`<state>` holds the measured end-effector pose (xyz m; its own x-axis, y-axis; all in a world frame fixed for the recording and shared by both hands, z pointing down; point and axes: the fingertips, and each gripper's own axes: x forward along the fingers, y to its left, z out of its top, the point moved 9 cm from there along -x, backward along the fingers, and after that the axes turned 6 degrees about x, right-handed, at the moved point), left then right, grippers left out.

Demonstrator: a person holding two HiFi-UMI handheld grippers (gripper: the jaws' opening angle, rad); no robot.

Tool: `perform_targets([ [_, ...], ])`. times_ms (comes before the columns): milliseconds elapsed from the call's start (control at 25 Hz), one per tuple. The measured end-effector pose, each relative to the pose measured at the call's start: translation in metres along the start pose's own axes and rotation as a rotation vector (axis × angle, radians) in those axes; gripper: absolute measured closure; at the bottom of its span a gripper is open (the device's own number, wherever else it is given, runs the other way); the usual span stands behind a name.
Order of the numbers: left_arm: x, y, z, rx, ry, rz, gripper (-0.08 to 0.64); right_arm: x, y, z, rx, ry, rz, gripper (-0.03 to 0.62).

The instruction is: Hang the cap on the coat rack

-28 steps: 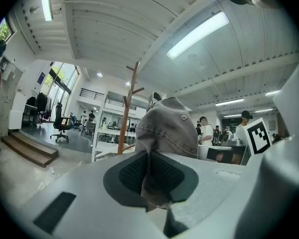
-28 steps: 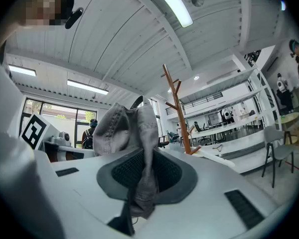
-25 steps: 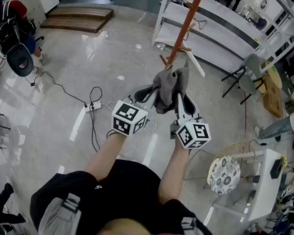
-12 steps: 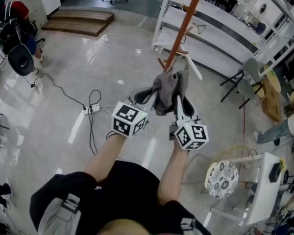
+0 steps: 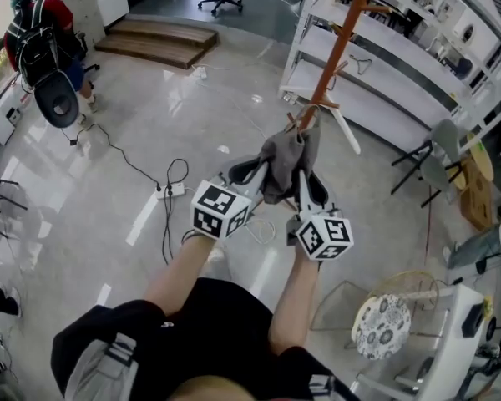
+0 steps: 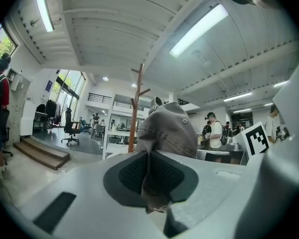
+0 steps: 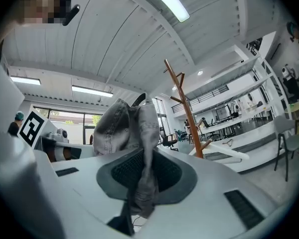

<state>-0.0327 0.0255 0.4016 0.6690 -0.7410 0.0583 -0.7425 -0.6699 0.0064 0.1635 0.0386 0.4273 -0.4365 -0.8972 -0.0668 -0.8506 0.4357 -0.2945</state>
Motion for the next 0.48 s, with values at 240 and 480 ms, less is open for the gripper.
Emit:
perform_targets([
  [240, 0.024, 0.033, -0.009, -0.004, 0.022, 0.009, 0.540, 0.040, -0.014, -0.013, 0.021, 0.018, 0.005, 0.552],
  [480, 0.088, 0.068, -0.011, -0.020, 0.011, -0.043, 0.540, 0.088, -0.058, -0.004, 0.017, -0.005, -0.040, 0.552],
])
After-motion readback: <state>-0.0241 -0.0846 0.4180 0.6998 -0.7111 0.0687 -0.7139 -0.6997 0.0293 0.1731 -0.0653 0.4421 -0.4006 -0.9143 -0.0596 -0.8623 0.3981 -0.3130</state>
